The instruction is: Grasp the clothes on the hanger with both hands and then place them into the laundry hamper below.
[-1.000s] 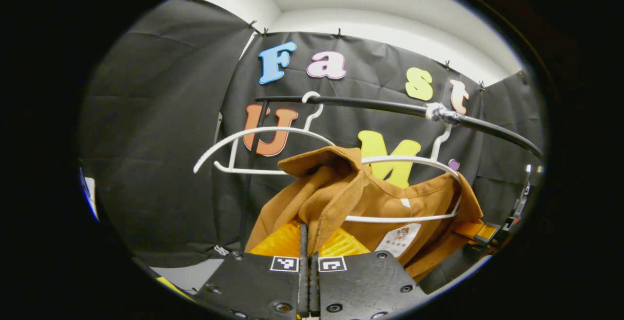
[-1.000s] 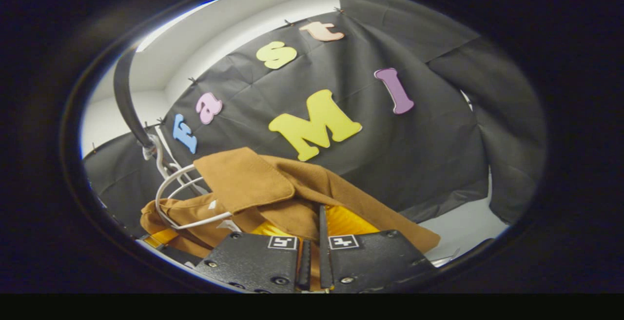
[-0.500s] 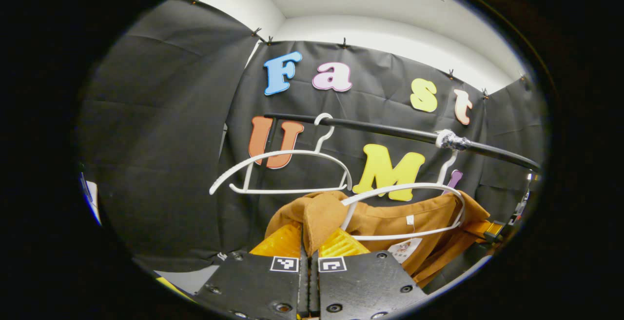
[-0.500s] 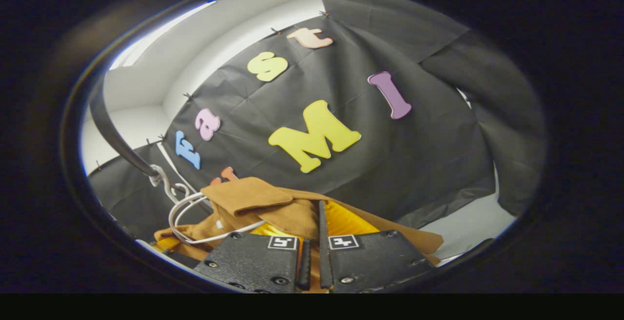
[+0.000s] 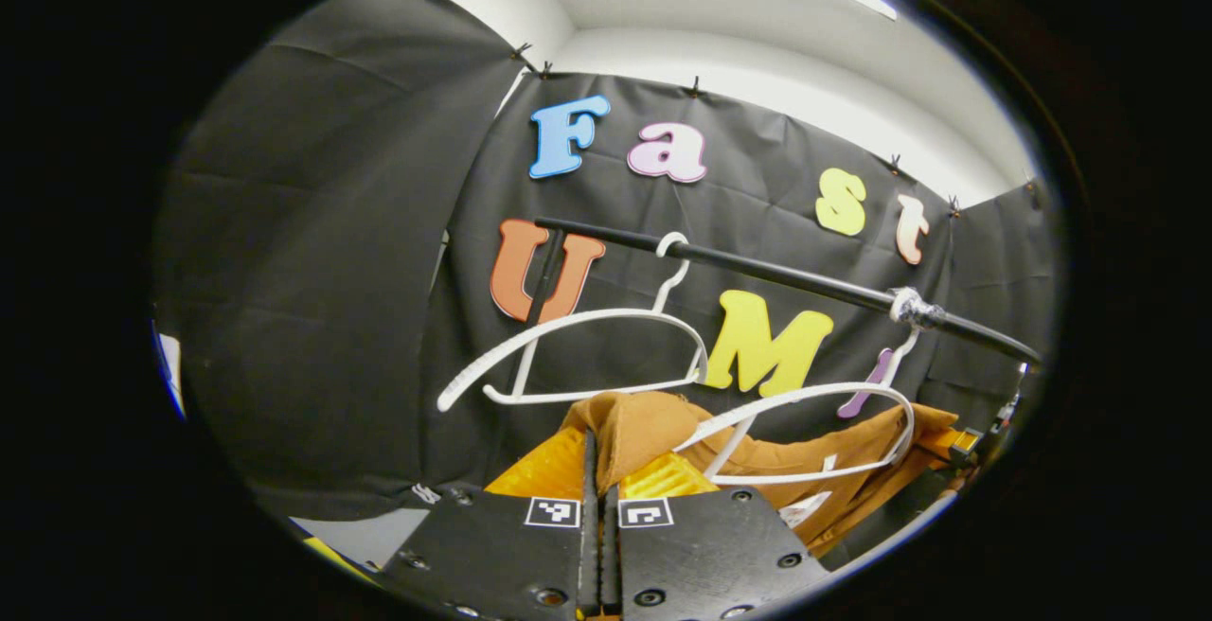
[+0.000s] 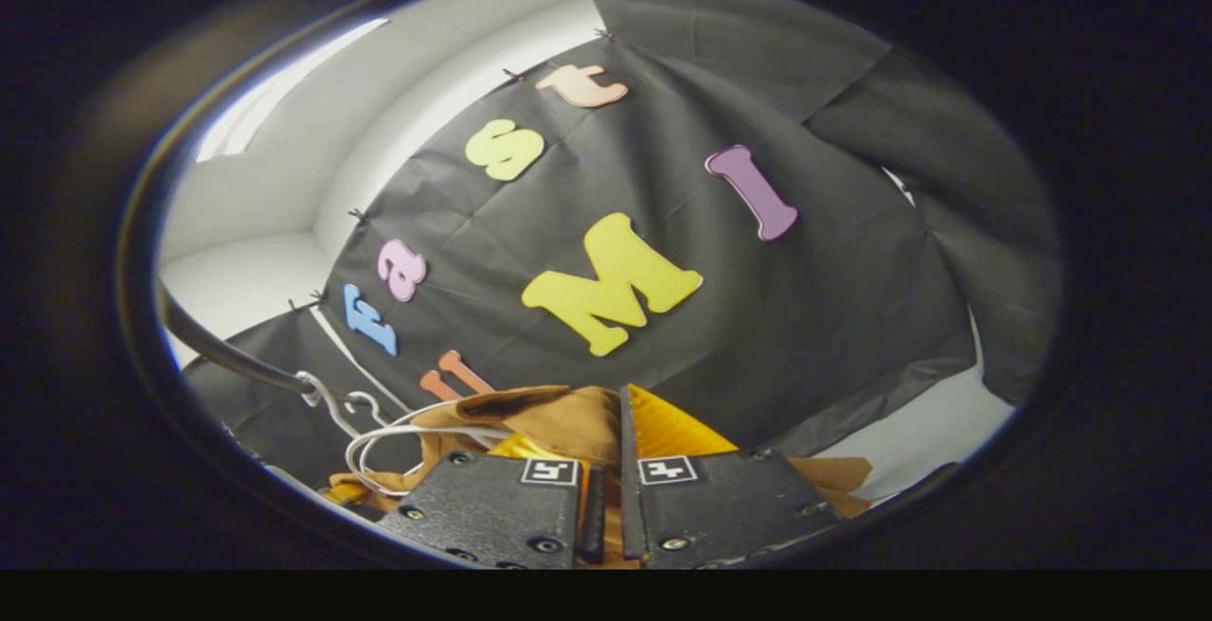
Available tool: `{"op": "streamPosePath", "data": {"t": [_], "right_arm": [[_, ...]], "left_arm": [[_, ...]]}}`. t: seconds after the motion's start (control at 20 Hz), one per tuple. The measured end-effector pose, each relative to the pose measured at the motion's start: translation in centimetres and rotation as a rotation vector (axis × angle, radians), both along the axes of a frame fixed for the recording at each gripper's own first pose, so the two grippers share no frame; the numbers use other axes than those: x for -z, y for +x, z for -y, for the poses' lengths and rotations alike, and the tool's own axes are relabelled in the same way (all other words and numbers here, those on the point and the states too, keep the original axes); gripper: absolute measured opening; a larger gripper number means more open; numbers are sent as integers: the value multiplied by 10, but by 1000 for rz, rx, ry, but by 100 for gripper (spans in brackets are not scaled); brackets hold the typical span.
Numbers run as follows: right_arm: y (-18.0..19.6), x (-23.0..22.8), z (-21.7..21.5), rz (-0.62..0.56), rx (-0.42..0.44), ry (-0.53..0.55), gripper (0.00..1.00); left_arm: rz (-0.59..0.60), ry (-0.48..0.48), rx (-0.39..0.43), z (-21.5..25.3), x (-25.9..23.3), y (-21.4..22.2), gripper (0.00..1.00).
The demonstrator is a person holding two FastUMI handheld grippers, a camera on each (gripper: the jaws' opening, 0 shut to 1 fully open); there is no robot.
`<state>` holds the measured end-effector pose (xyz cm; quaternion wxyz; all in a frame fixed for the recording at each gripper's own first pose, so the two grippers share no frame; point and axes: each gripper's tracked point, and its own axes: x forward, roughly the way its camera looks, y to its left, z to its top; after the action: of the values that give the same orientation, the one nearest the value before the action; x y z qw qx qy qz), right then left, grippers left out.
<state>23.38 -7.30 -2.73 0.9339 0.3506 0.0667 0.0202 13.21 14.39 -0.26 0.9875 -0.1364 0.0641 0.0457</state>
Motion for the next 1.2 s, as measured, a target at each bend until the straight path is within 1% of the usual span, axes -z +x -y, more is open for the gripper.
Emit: {"op": "streamPosePath", "data": {"t": [0.2,0.35,0.45,0.5,0.6,0.65,0.7,0.85,1.0,1.05,1.1,1.15,1.2], "right_arm": [[16,7,8,-27,2,43,9],[28,26,20,-79,13,56,10],[29,38,19,-110,4,79,9],[29,45,22,-118,7,80,7],[26,56,23,-136,9,86,7],[25,62,24,-147,13,86,12],[23,68,25,-158,11,81,7],[13,86,24,-200,11,52,7],[1,103,21,-231,6,12,7],[-3,108,19,-242,2,13,6],[-6,113,15,-254,-6,15,5],[-10,115,11,-262,-13,19,4],[-15,117,6,-265,-26,22,2]], "left_arm": [[-26,-21,1,-10,10,1,1],[-52,-39,29,-10,24,6,1],[-77,-46,41,-11,37,5,1],[-88,-50,43,-12,44,7,1],[-108,-64,52,-13,57,7,1],[-119,-68,56,-14,63,7,1],[-133,-70,57,-15,69,5,1],[-177,-54,64,-12,87,-6,1],[-192,-27,82,0,98,-19,1],[-198,-42,101,5,102,-21,1],[-213,-79,143,17,105,-24,1],[-219,-108,168,25,104,-27,1],[-220,-107,181,29,103,-29,1]]}}
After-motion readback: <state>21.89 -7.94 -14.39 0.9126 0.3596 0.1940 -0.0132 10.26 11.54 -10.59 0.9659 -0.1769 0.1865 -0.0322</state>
